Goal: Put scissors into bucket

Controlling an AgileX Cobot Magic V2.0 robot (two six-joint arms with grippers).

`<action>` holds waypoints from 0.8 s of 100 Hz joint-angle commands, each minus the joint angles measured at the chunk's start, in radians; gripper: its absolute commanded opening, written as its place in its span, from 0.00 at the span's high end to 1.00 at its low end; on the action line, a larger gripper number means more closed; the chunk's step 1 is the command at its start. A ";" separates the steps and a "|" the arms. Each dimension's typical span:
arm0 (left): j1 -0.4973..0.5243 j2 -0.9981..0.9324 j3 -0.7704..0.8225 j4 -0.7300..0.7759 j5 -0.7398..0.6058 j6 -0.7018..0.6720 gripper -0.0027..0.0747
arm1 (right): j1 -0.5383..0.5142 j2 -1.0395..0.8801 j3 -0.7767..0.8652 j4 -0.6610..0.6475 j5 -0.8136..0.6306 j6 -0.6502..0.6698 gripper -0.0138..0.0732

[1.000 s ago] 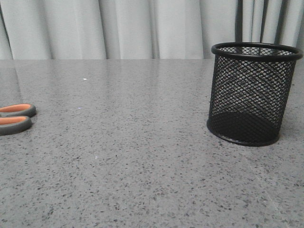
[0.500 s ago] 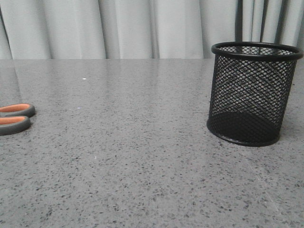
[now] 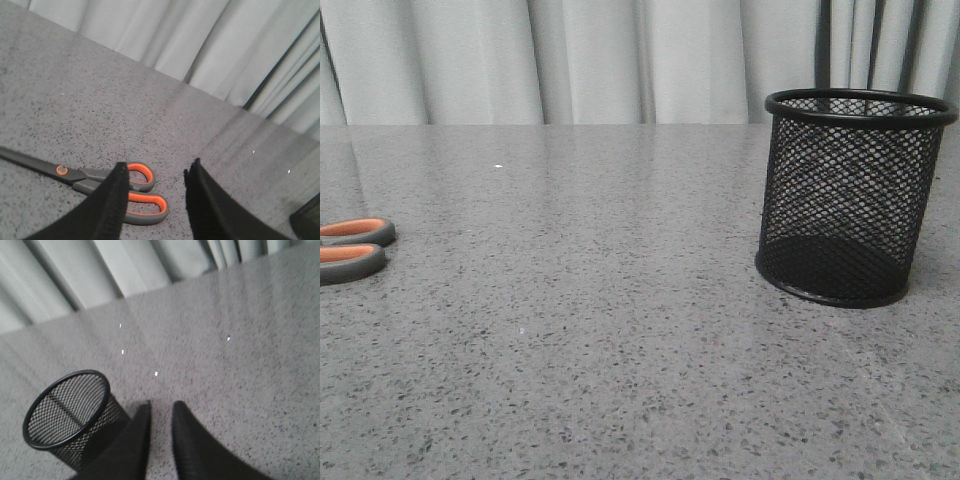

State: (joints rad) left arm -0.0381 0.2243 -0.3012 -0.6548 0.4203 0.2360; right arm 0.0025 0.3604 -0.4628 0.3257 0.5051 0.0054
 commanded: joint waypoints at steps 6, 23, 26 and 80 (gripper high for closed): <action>-0.002 0.137 -0.176 0.044 0.059 0.164 0.57 | 0.001 0.106 -0.140 0.007 0.054 -0.005 0.37; -0.100 0.258 -0.326 0.324 0.115 0.172 0.64 | 0.003 0.118 -0.189 0.018 0.065 -0.005 0.32; -0.122 0.282 -0.356 0.421 0.144 0.172 0.64 | 0.003 0.118 -0.191 0.018 0.065 -0.005 0.32; -0.564 0.820 -0.566 1.379 0.516 0.304 0.46 | 0.058 0.118 -0.191 0.018 0.066 -0.028 0.32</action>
State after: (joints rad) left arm -0.5878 0.9740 -0.8110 0.6164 0.9494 0.4972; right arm 0.0516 0.4657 -0.6194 0.3282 0.6323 0.0000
